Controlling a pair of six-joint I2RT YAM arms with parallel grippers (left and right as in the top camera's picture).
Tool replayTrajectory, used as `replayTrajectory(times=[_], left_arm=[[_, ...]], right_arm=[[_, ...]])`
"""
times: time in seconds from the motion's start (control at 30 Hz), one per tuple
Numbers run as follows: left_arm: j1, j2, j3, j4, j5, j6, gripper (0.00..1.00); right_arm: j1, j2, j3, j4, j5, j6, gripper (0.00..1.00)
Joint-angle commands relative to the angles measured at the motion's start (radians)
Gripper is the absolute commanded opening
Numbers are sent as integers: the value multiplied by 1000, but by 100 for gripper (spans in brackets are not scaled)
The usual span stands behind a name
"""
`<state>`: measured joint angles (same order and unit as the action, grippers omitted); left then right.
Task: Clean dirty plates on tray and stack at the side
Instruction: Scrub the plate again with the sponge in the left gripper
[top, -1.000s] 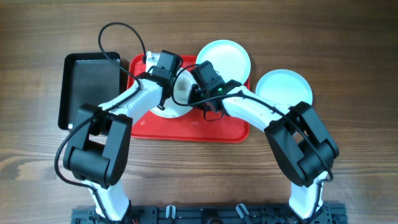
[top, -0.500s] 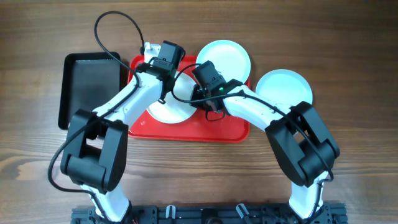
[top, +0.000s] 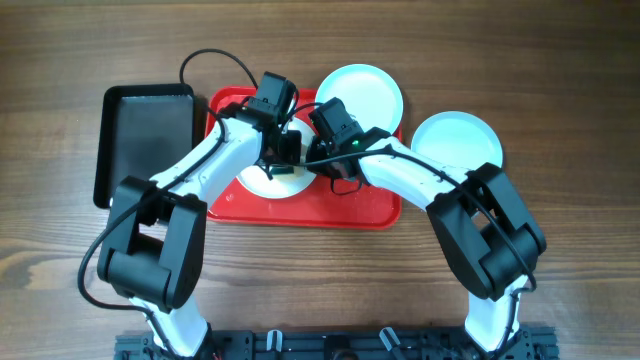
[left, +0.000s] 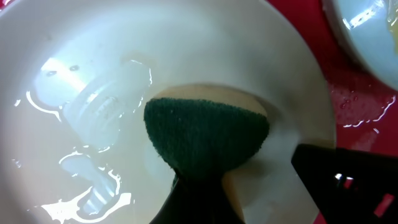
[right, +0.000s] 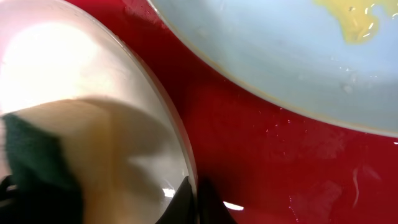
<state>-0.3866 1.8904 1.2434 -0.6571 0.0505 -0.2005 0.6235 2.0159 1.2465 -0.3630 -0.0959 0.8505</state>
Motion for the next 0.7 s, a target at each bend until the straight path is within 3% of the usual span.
replayTrajectory(times=[0.0,0.2,0.5,0.67], left_arm=[[-7,5,-79,53,-2,40,4],[5,21,-138,111,-141,36,4],[37,21,-138,51,-571,-82,4],[35,21,-138,44,-697,-105,4]], right_arm=[[-2,23,-16,-23,43,-18,4],[-2,23,-16,-23,43,-21,4],[-2,23,-16,-23,44,-21,4],[-2,23,-16,-22,43,-21,4]])
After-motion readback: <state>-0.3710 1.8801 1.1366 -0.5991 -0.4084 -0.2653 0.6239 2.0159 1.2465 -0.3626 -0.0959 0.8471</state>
